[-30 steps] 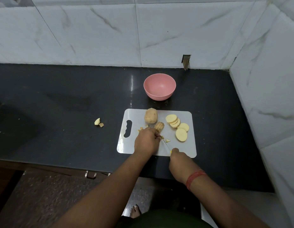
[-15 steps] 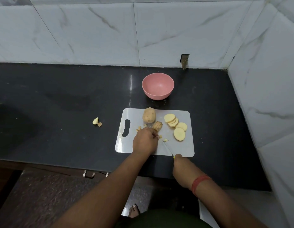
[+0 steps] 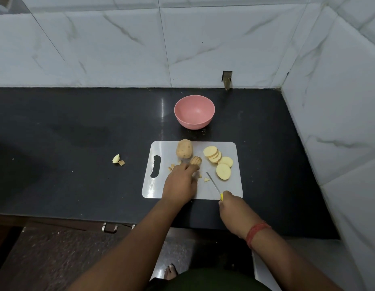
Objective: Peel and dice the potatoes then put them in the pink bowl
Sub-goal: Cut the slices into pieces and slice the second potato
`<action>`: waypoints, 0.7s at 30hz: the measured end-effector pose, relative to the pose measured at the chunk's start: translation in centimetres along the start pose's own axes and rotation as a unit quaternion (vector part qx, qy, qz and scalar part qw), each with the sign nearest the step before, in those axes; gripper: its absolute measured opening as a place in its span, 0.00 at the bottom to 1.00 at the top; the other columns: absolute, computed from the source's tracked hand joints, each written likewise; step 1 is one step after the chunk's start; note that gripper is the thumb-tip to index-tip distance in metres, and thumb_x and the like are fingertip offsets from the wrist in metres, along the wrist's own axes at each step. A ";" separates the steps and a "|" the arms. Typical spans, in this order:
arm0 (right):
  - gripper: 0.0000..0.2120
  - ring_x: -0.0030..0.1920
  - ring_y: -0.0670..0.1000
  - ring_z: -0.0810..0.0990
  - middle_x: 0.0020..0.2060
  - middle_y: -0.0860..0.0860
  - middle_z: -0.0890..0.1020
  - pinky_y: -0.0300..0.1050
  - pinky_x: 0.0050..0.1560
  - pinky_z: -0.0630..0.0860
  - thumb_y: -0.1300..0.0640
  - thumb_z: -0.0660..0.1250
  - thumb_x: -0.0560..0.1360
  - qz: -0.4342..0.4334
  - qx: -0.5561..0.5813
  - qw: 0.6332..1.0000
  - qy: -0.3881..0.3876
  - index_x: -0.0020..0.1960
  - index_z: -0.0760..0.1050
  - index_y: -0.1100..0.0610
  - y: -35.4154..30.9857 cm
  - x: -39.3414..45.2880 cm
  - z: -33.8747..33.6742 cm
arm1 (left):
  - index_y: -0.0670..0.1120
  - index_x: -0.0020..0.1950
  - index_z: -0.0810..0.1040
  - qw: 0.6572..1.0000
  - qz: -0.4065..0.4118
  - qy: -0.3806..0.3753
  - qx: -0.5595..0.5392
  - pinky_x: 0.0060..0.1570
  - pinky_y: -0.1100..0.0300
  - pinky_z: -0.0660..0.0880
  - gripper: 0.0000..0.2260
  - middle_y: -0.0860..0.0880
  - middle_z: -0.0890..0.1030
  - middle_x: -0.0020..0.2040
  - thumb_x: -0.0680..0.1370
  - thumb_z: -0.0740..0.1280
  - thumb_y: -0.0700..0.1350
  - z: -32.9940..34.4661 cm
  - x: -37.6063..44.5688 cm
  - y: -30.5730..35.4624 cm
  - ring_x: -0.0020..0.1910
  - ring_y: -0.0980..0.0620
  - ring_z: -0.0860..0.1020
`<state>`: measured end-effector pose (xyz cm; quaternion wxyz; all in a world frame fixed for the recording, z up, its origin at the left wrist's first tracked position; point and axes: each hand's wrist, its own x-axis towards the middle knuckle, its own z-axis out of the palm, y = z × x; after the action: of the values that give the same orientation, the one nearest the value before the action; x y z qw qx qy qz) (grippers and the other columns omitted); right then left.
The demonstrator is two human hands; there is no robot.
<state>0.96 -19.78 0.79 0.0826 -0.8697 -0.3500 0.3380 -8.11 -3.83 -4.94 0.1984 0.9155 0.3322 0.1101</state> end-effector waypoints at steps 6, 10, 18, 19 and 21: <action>0.05 0.41 0.55 0.72 0.50 0.58 0.78 0.44 0.41 0.67 0.56 0.54 0.82 -0.002 0.002 1.000 -0.006 0.49 0.62 0.56 -0.4 0.0 -0.1 | 0.49 0.55 0.82 1.000 0.015 -0.010 0.013 0.40 0.53 0.75 0.08 0.50 0.77 0.50 0.79 0.66 0.48 -0.7 0.5 0.2 0.47 0.47 0.77; 0.05 0.43 0.55 0.73 0.50 0.58 0.78 0.44 0.42 0.69 0.56 0.54 0.82 -0.002 0.012 1.000 -0.010 0.49 0.63 0.56 -0.6 0.1 -0.1 | 0.47 0.47 0.78 1.000 0.012 -0.003 0.023 0.38 0.55 0.73 0.07 0.50 0.76 0.48 0.79 0.66 0.50 -0.5 0.2 0.7 0.45 0.48 0.76; 0.05 0.42 0.56 0.73 0.47 0.57 0.77 0.43 0.41 0.68 0.57 0.53 0.82 -0.001 0.020 1.000 -0.023 0.49 0.63 0.57 -1.1 0.2 0.2 | 0.49 0.53 0.81 1.000 -0.001 0.002 -0.016 0.39 0.58 0.72 0.06 0.52 0.78 0.50 0.79 0.66 0.48 -0.1 0.0 0.7 0.45 0.50 0.77; 0.05 0.42 0.55 0.73 0.45 0.56 0.76 0.43 0.40 0.68 0.56 0.53 0.82 -0.002 0.022 0.999 -0.024 0.48 0.63 0.57 -1.2 0.1 0.4 | 0.48 0.51 0.81 1.000 -0.011 0.003 -0.023 0.39 0.58 0.72 0.05 0.53 0.78 0.49 0.79 0.67 0.48 0.0 0.1 0.7 0.45 0.50 0.77; 0.05 0.40 0.55 0.73 0.42 0.53 0.73 0.42 0.37 0.68 0.56 0.53 0.82 -0.004 0.027 0.999 -0.025 0.48 0.63 0.56 -1.4 0.1 0.5 | 0.48 0.49 0.81 0.999 -0.024 0.004 -0.033 0.40 0.57 0.73 0.05 0.53 0.78 0.48 0.79 0.67 0.48 0.0 0.1 0.8 0.45 0.51 0.76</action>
<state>-0.10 -18.74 0.84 0.0988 -0.8567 -0.3465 0.3691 -7.59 -4.29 -4.63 0.2298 0.8998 0.3513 0.1194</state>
